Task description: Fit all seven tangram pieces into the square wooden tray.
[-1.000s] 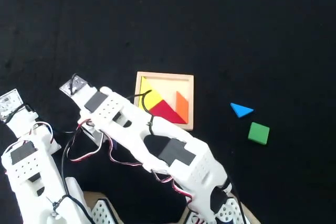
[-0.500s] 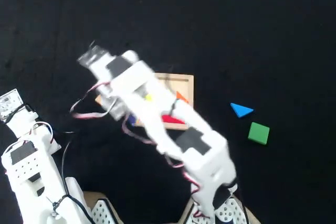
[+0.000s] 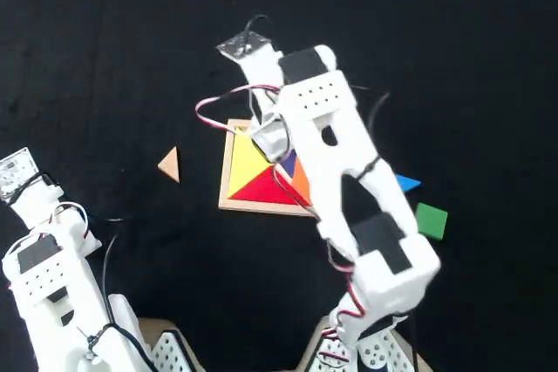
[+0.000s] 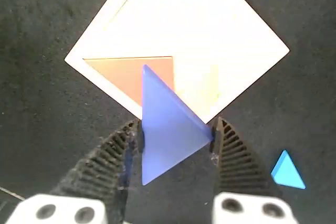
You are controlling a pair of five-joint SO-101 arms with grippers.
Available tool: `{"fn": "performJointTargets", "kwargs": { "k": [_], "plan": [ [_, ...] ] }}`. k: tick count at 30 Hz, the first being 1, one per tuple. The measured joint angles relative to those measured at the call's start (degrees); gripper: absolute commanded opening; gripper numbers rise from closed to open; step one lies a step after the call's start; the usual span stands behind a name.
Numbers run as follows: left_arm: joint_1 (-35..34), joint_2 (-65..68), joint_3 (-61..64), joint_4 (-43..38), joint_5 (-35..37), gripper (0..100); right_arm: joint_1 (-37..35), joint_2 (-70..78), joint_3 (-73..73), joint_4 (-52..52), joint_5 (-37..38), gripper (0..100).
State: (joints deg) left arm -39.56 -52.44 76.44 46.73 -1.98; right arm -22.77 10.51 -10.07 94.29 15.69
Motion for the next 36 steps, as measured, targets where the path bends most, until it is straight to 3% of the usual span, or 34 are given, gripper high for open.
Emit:
{"fn": "performJointTargets", "kwargs": {
  "k": [9, 14, 21, 36],
  "plan": [
    [0.0, 0.0, 0.0, 0.0, 0.0, 3, 0.0, -20.3, 31.6, -23.8, 3.7, 15.5],
    [0.0, 0.0, 0.0, 0.0, 0.0, 3, 4.5, -16.9, 31.6, -25.8, 4.5, 15.5],
    [0.0, 0.0, 0.0, 0.0, 0.0, 3, 10.2, -2.0, 22.2, -25.7, 13.0, 15.5],
    [0.0, 0.0, 0.0, 0.0, 0.0, 3, 10.5, 6.4, 16.7, -29.5, 13.9, 15.8]
  ]
}}
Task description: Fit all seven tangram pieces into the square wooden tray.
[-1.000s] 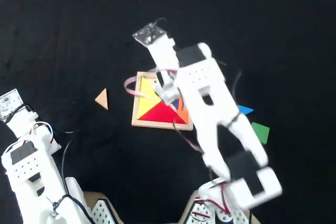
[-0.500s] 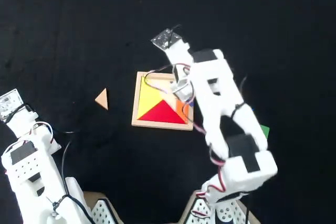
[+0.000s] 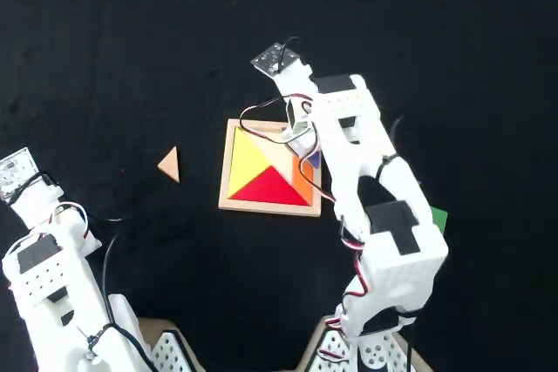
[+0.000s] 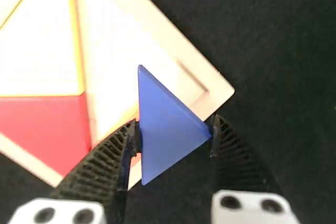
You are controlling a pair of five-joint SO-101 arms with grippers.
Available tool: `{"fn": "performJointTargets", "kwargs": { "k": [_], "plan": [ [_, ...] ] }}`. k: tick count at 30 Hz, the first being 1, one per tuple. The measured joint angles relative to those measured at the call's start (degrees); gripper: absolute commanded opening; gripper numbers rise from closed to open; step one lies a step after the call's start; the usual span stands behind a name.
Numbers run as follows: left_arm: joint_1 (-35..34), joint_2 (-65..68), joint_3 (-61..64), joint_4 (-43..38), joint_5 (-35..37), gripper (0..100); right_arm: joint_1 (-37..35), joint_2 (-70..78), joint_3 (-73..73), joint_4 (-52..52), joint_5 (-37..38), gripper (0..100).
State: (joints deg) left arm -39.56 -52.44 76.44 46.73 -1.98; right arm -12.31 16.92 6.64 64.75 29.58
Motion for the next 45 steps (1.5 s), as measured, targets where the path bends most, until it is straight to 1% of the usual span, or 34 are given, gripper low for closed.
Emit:
{"fn": "performJointTargets", "kwargs": {
  "k": [8, 13, 15, 26, 29, 34, 37, 39, 40, 43, 44, 45],
  "plan": [
    [0.0, 0.0, 0.0, 0.0, 0.0, 3, 0.0, 1.6, 0.0, -0.9, 0.0, 16.5],
    [0.0, 0.0, 0.0, 0.0, 0.0, 3, 0.0, 1.6, 0.0, -0.9, 0.0, 27.4],
    [0.0, 0.0, 0.0, 0.0, 0.0, 3, -0.2, 1.6, 0.0, -0.9, 0.0, 29.4],
    [0.0, 0.0, 0.0, 0.0, 0.0, 3, -2.8, 1.6, 0.0, -0.9, 0.0, 23.7],
    [0.0, 0.0, 0.0, 0.0, 0.0, 3, -1.1, 1.6, -1.2, -0.9, 0.0, 23.7],
    [0.0, 0.0, 0.0, 0.0, 0.0, 3, 4.2, 1.6, -3.4, -0.7, 0.0, 23.7],
    [0.0, 0.0, 0.0, 0.0, 0.0, 3, 6.3, 1.6, -5.5, 1.1, 0.1, 23.7],
    [0.0, 0.0, 0.0, 0.0, 0.0, 3, 7.5, 1.6, -6.6, 1.9, 0.8, 21.4],
    [0.0, 0.0, 0.0, 0.0, 0.0, 3, 8.1, 1.6, -6.9, 2.1, 1.1, 17.8],
    [0.0, 0.0, 0.0, 0.0, 0.0, 3, 10.2, 1.6, -7.3, 2.1, 1.2, 1.1],
    [0.0, 0.0, 0.0, 0.0, 0.0, 3, 11.0, 1.6, -7.3, 2.1, 1.2, 1.2],
    [0.0, 0.0, 0.0, 0.0, 0.0, 3, 11.7, 1.6, -7.3, 2.1, 1.2, 3.6]
  ]
}}
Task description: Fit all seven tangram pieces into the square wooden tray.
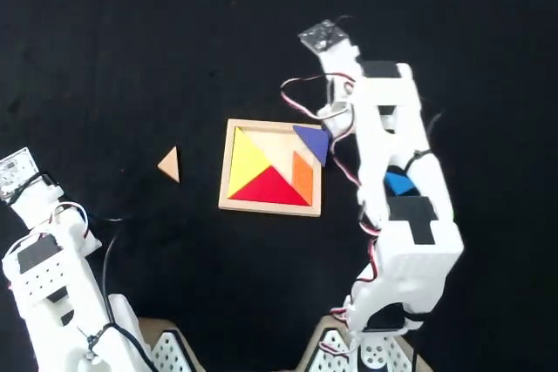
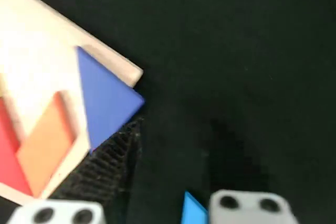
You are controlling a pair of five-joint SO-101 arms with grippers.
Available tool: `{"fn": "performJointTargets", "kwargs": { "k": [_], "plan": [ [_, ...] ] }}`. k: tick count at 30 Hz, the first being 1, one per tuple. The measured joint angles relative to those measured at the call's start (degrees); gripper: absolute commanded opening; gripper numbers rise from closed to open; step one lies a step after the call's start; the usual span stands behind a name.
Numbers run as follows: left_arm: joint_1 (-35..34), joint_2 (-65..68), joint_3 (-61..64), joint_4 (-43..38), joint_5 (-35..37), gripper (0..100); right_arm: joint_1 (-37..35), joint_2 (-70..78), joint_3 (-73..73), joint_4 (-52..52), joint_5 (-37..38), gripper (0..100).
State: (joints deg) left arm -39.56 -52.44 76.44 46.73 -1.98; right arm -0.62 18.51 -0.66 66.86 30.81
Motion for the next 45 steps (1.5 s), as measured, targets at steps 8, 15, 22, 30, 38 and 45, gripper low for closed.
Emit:
{"fn": "performJointTargets", "kwargs": {
  "k": [8, 15, 22, 30, 38, 45],
  "plan": [
    [0.0, 0.0, 0.0, 0.0, 0.0, 3, 0.4, 3.2, 3.2, -3.8, 0.0, 1.4],
    [0.0, 0.0, 0.0, 0.0, 0.0, 3, -1.0, 5.9, 3.3, -4.6, 0.0, 1.4],
    [0.0, 0.0, 0.0, 0.0, 0.0, 3, -4.6, 5.9, 3.3, -4.6, 0.0, 1.4],
    [0.0, 0.0, 0.0, 0.0, 0.0, 3, -4.7, 5.9, 3.3, -4.6, 0.0, 1.4],
    [0.0, 0.0, 0.0, 0.0, 0.0, 3, -4.8, 2.5, 3.3, -5.5, 0.0, 1.4],
    [0.0, 0.0, 0.0, 0.0, 0.0, 3, -4.7, 4.0, 0.6, -6.2, 0.0, 1.4]
  ]
}}
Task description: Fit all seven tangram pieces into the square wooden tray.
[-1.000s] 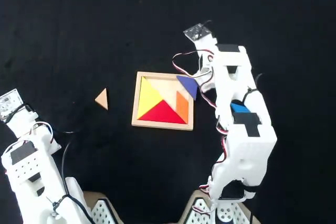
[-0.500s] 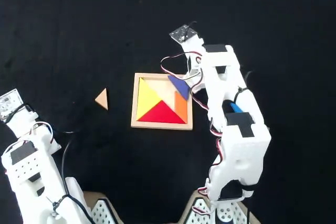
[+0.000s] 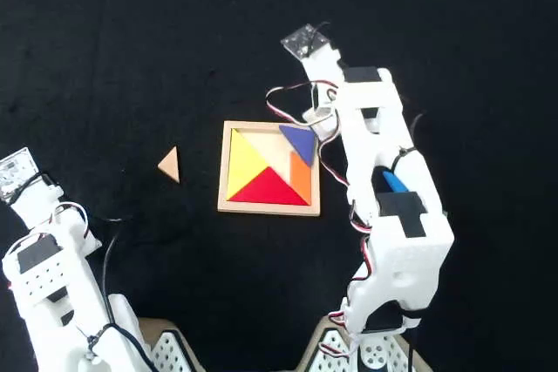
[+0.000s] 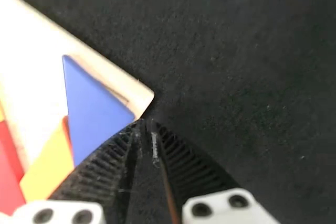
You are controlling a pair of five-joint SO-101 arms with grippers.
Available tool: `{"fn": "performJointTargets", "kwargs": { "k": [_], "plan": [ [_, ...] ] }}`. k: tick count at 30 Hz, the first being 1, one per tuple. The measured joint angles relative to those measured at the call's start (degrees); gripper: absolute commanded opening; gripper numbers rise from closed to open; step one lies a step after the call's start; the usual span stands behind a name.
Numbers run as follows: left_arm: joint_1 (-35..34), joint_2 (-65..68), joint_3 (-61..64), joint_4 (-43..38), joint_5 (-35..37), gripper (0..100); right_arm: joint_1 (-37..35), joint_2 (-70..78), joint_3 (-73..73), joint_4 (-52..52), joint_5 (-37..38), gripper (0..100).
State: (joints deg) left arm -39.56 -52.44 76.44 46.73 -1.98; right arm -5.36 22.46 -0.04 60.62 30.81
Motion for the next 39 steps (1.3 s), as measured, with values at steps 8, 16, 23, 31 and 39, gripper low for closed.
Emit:
{"fn": "performJointTargets", "kwargs": {
  "k": [8, 16, 23, 31, 39],
  "plan": [
    [0.0, 0.0, 0.0, 0.0, 0.0, 3, -0.4, 2.4, -1.8, 0.0, 0.0, 1.4],
    [0.0, 0.0, 0.0, 0.0, 0.0, 3, -2.6, 2.4, -1.8, 0.4, 0.0, 1.4],
    [0.0, 0.0, 0.0, 0.0, 0.0, 3, -1.2, 0.2, -1.8, 2.2, 0.1, 1.4],
    [0.0, 0.0, 0.0, 0.0, 0.0, 3, 6.5, -22.0, 1.2, 12.5, 0.1, 1.4],
    [0.0, 0.0, 1.1, -2.1, 0.0, 3, 7.1, -41.6, 25.6, 10.8, -1.6, 1.4]
  ]
}}
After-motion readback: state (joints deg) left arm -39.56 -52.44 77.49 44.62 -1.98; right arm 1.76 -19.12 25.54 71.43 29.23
